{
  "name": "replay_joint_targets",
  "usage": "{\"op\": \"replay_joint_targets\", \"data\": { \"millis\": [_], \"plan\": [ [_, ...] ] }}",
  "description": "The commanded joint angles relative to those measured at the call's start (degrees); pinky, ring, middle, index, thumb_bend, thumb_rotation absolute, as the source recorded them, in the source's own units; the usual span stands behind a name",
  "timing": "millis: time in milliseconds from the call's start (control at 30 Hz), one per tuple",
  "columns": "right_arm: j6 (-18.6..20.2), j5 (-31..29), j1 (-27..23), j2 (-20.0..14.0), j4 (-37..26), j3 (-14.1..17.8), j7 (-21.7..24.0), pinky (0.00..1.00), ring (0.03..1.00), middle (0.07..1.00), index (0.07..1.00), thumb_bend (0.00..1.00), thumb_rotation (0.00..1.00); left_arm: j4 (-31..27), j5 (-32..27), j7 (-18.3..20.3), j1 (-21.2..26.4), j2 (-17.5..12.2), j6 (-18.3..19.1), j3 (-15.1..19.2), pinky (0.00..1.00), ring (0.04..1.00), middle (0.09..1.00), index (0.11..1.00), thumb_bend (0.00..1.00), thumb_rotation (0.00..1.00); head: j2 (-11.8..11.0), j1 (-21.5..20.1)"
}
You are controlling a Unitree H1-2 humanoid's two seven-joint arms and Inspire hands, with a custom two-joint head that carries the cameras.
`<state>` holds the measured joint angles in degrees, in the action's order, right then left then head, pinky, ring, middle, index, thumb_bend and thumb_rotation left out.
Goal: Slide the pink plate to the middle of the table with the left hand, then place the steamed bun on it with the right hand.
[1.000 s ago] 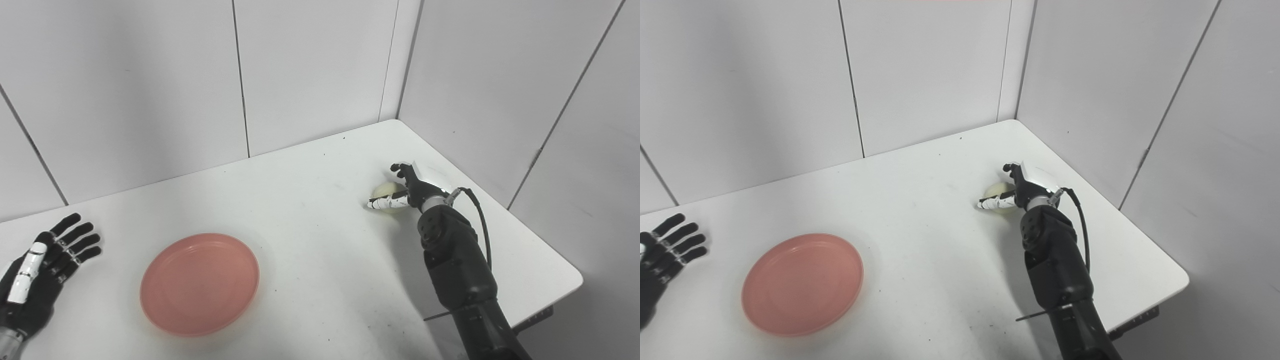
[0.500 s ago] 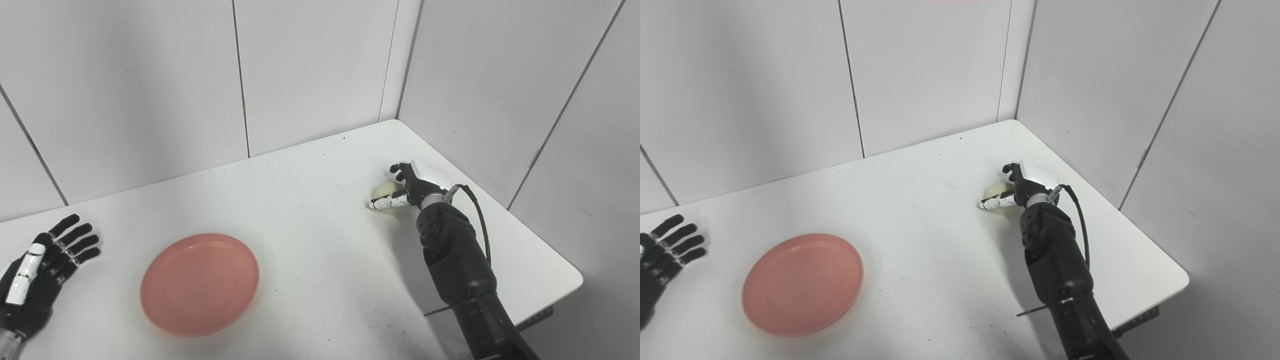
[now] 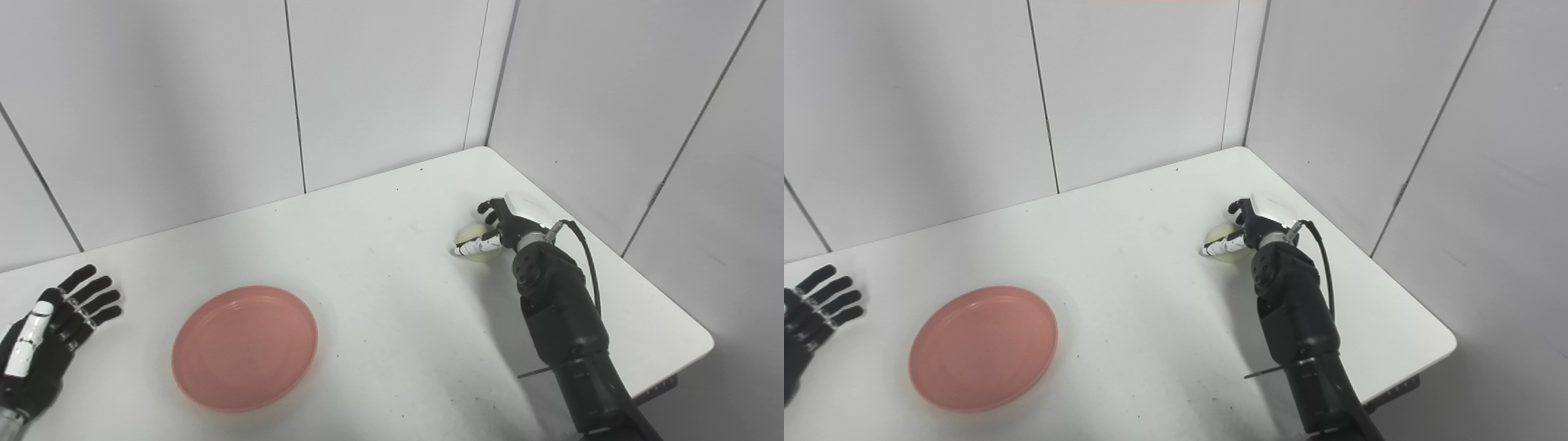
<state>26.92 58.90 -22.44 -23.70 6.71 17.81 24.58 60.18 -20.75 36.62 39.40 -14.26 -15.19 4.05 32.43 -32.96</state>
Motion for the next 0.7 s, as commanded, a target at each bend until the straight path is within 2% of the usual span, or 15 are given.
{"op": "replay_joint_targets", "data": {
  "millis": [0,167,367,433,500,567,667],
  "plan": [
    [0.0,1.3,-1.3,-0.1,-1.3,0.9,2.1,0.63,0.692,0.724,0.758,0.84,0.34,3.9,2.6,-0.9,-7.1,0.2,7.3,-1.2,0.77,0.788,0.813,0.806,0.55,0.73,0.1,0.0],
    [0.0,3.1,-1.7,0.3,-1.5,1.3,4.2,0.66,0.685,0.717,0.758,0.85,0.31,3.8,2.8,-1.2,-7.2,0.2,7.2,-1.3,0.77,0.789,0.814,0.807,0.55,0.73,0.1,0.0],
    [0.0,3.6,-1.5,0.3,-1.7,1.3,4.4,0.64,0.661,0.698,0.743,0.84,0.24,2.7,2.7,-1.0,-7.5,0.2,7.8,-1.4,0.77,0.79,0.815,0.81,0.54,0.74,0.5,0.2],
    [0.0,3.6,-1.2,-0.1,-1.6,0.6,3.5,0.61,0.633,0.671,0.705,0.79,0.21,2.4,2.7,-1.0,-7.6,0.2,7.8,-1.4,0.77,0.791,0.815,0.811,0.54,0.74,0.6,0.2],
    [0.0,2.9,-0.9,-0.5,-1.5,0.1,2.6,0.5,0.546,0.604,0.672,0.73,0.16,2.0,2.7,-1.0,-7.8,0.2,8.0,-1.4,0.77,0.793,0.819,0.813,0.54,0.75,0.7,0.2],
    [0.0,2.0,-0.7,-0.5,-1.4,0.2,1.6,0.39,0.442,0.515,0.522,0.55,0.13,1.7,2.6,-0.9,-7.9,0.2,8.4,-1.4,0.77,0.794,0.82,0.814,0.54,0.74,0.8,0.2],
    [0.0,1.0,-0.7,-0.4,-1.3,0.7,1.3,0.38,0.43,0.499,0.494,0.52,0.13,1.2,2.7,-1.1,-8.0,0.2,8.6,-1.5,0.77,0.794,0.821,0.814,0.54,0.75,0.8,0.2]
  ]
}}
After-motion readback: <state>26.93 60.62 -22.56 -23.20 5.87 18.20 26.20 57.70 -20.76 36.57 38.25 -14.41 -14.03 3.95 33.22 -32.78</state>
